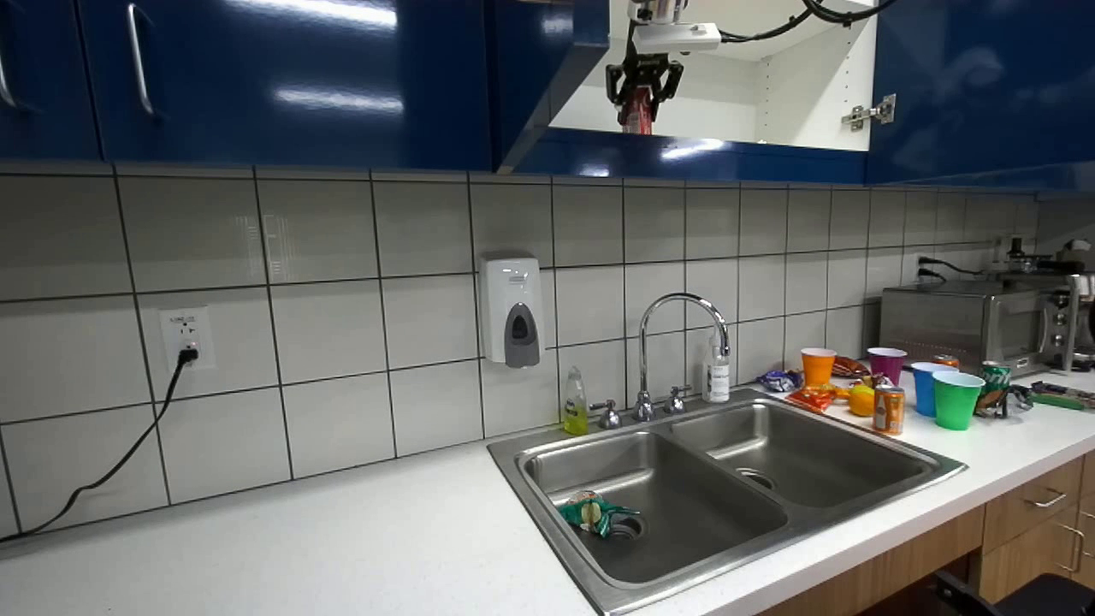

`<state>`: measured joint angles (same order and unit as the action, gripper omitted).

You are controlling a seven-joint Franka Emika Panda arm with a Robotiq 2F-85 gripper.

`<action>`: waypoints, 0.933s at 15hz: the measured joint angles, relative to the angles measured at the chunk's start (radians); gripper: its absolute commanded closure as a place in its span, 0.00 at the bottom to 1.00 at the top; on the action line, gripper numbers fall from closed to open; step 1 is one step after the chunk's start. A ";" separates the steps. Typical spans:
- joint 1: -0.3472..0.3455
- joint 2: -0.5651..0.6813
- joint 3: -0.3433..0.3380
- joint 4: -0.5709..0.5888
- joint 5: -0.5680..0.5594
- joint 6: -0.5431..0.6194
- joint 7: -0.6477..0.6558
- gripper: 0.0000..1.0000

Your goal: Remove the red can from the upper cabinet and put it in the sink on the left.

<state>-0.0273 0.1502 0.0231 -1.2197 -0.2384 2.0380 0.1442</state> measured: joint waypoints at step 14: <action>0.004 -0.019 0.000 -0.001 -0.001 -0.001 0.001 0.61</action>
<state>-0.0234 0.1315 0.0231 -1.2205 -0.2395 2.0371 0.1450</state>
